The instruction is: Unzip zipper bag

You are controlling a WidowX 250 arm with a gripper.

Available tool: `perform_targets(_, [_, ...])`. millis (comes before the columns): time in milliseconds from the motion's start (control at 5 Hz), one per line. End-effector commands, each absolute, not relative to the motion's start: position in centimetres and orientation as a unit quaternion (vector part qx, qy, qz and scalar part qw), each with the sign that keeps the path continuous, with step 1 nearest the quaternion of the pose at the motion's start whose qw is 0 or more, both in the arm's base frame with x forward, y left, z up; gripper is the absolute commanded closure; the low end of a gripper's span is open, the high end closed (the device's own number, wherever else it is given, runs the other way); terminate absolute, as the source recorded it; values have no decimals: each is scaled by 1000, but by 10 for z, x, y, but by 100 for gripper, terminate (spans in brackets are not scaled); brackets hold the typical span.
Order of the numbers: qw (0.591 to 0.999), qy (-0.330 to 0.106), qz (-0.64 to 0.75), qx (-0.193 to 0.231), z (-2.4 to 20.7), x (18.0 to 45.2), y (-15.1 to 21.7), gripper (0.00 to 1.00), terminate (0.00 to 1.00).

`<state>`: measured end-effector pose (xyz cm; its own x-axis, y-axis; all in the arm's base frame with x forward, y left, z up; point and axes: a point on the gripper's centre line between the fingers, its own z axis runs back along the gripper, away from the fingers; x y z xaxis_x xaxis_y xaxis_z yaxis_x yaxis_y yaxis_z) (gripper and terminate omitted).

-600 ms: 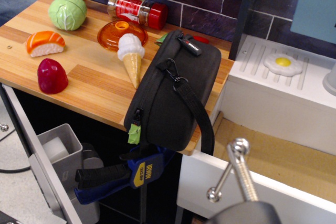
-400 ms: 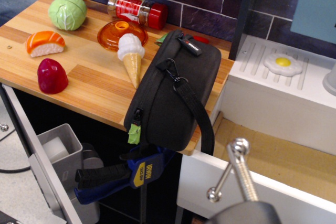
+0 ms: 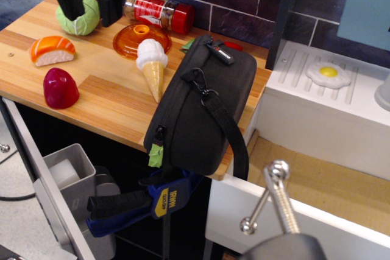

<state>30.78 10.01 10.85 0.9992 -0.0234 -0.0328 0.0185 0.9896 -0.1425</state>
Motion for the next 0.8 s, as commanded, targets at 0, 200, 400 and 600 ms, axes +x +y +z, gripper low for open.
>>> perform_targets(0, [991, -5, -101, -84, 121, 239, 53, 0, 0])
perform_targets(200, [988, 6, -121, -91, 114, 215, 30, 0, 0])
perform_targets(400, [990, 5, -116, -83, 98, 201, 9, 0, 0])
perform_targets(600, [992, -5, -103, -72, 84, 193, -7, 0, 0])
